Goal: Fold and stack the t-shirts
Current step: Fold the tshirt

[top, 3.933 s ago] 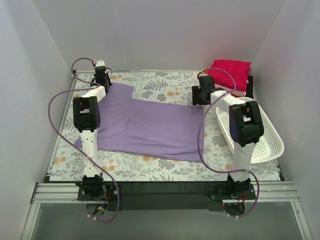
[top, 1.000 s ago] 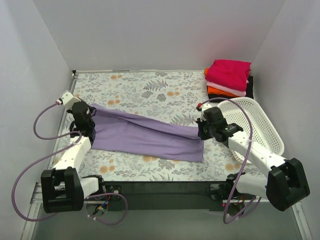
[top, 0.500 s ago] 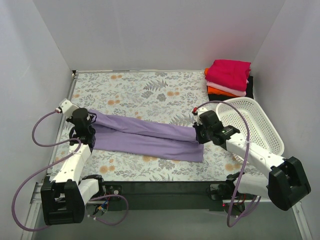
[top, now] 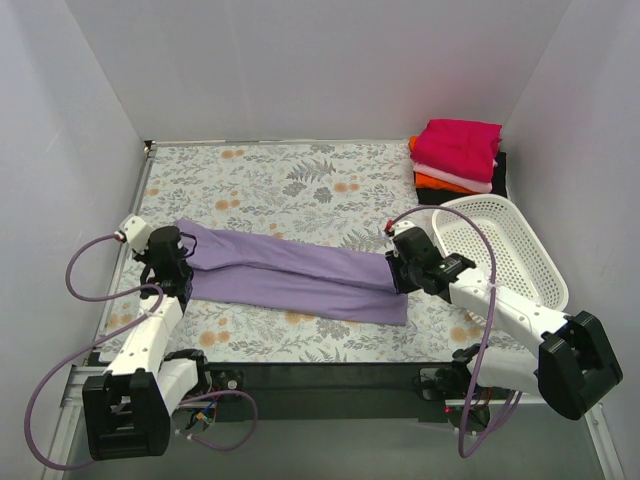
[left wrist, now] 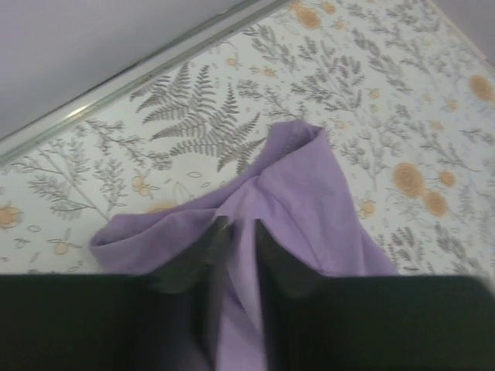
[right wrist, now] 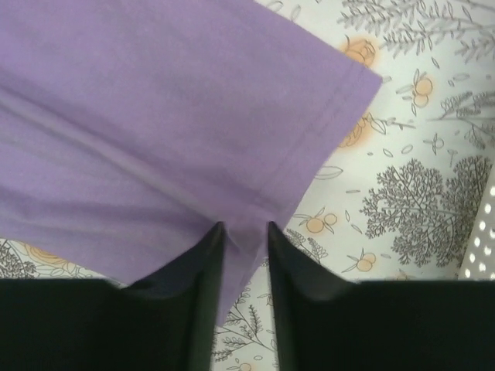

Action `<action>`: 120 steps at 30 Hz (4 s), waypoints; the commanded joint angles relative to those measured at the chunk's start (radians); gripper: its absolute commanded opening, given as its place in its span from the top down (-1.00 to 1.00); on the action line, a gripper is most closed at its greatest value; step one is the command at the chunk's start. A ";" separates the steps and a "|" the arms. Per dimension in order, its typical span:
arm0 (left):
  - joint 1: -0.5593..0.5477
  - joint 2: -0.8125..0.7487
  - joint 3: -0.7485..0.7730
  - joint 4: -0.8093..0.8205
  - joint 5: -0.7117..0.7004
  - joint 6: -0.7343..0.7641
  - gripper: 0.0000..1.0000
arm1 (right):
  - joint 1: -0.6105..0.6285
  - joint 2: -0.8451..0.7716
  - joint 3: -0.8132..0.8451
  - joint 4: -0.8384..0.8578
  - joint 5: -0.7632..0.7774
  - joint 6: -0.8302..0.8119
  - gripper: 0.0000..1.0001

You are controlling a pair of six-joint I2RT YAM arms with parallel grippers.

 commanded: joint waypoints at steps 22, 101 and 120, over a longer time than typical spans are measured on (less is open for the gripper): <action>0.001 0.311 0.232 0.037 0.299 -0.013 -0.56 | 0.027 0.268 0.209 0.208 -0.047 -0.017 0.03; 0.094 0.463 0.183 0.167 0.482 -0.049 -0.67 | 0.243 1.116 1.153 0.373 -0.403 -0.184 0.11; 0.099 0.503 0.183 0.176 0.531 -0.066 -0.67 | 0.295 1.258 1.288 0.480 -0.477 -0.150 0.14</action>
